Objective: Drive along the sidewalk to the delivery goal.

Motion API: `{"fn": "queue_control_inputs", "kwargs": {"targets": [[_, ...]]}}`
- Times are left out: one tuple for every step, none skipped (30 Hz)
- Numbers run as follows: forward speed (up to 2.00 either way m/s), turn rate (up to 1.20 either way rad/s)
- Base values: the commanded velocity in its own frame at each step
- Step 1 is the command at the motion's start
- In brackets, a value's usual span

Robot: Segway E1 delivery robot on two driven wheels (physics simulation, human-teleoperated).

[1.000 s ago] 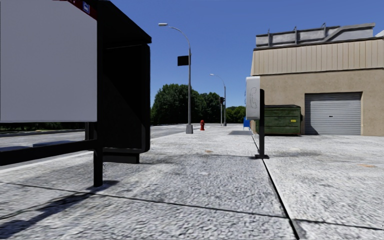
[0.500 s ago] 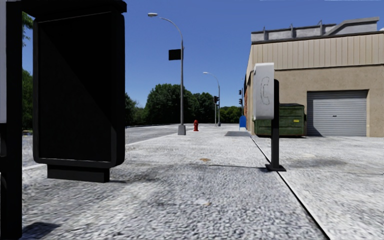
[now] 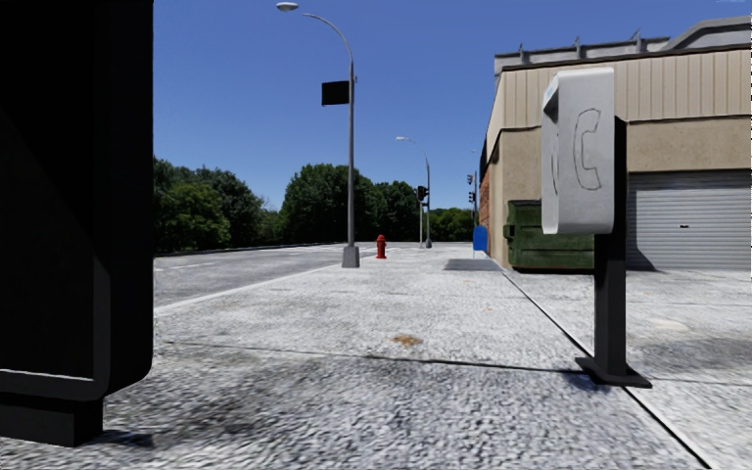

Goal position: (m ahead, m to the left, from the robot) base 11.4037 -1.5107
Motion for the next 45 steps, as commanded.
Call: {"fn": "queue_control_inputs", "kwargs": {"targets": [[2.0,-1.2],[2.0,-1.2],[2.0,-0.53],[2.0,-0.01],[2.0,0.0],[2.0,0.0],[2.0,0.0],[2.0,0.0],[2.0,0.0],[2.0,0.0],[2.0,0.0],[2.0,0.0],[2.0,0.0],[2.0,0.0],[2.0,0.0],[2.0,0.0],[2.0,0.0],[2.0,0.0],[2.0,0.0],[2.0,0.0],[2.0,0.0],[2.0,0.0],[2.0,0.0],[2.0,0.0],[2.0,0.0],[2.0,0.0],[2.0,0.0],[2.0,0.0],[2.0,0.0],[2.0,0.0],[2.0,0.0],[2.0,0.0],[2.0,0.0],[2.0,0.0],[2.0,0.0],[2.0,0.0],[2.0,0.0],[2.0,0.0],[2.0,0.0],[2.0,0.0],[2.0,0.0],[2.0,0.0],[2.0,-0.01],[2.0,-0.13],[2.0,-0.31]]}}
